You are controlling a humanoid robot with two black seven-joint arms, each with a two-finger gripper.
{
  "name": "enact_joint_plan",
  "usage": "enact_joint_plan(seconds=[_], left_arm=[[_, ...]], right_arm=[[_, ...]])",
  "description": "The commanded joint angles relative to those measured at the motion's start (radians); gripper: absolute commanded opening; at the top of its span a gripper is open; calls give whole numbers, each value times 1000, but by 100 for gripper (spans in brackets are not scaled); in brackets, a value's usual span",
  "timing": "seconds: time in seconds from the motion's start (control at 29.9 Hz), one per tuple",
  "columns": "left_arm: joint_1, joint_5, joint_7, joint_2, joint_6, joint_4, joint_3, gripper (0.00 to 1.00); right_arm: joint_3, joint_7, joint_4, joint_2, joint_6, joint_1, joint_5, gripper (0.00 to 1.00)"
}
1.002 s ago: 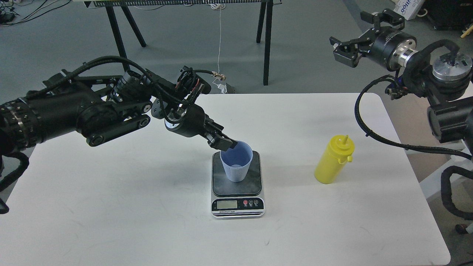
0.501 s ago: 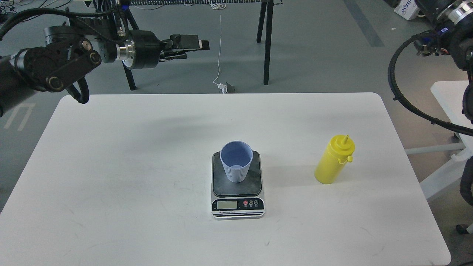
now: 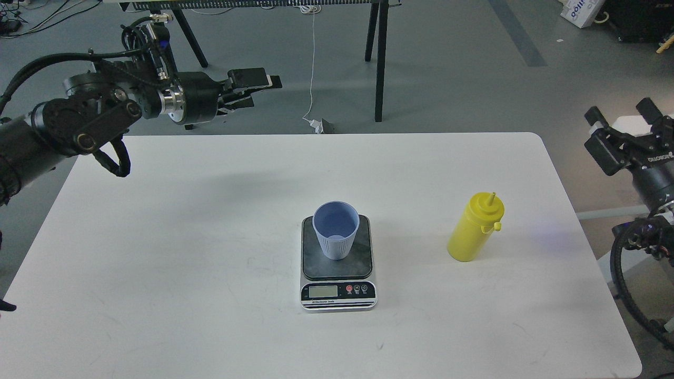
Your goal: Pour seasoning into cup on scale with both arms
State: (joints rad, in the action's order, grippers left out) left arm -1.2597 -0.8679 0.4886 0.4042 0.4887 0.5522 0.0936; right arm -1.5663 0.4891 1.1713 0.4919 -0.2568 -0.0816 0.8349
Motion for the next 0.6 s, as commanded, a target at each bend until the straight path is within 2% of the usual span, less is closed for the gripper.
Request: enact_joint_plan(seconds=[0.0,0.2,0.33,0.57], left_arm=[[8,6,0,-7,0,0,-1,99],[22,36,0,-8,0,0,-2,99],[25,38,0,-8,0,0,0,99],[31,38,0,4,0,0,0,99]], right_arm=[[-3,0,94,17,-7,195,-3,99],[100,0,70,2,-27,298,-52,100],[158,0,13,-45,-71,269,-79,100],[227,0,-54,-108,-65,169,-181,99]])
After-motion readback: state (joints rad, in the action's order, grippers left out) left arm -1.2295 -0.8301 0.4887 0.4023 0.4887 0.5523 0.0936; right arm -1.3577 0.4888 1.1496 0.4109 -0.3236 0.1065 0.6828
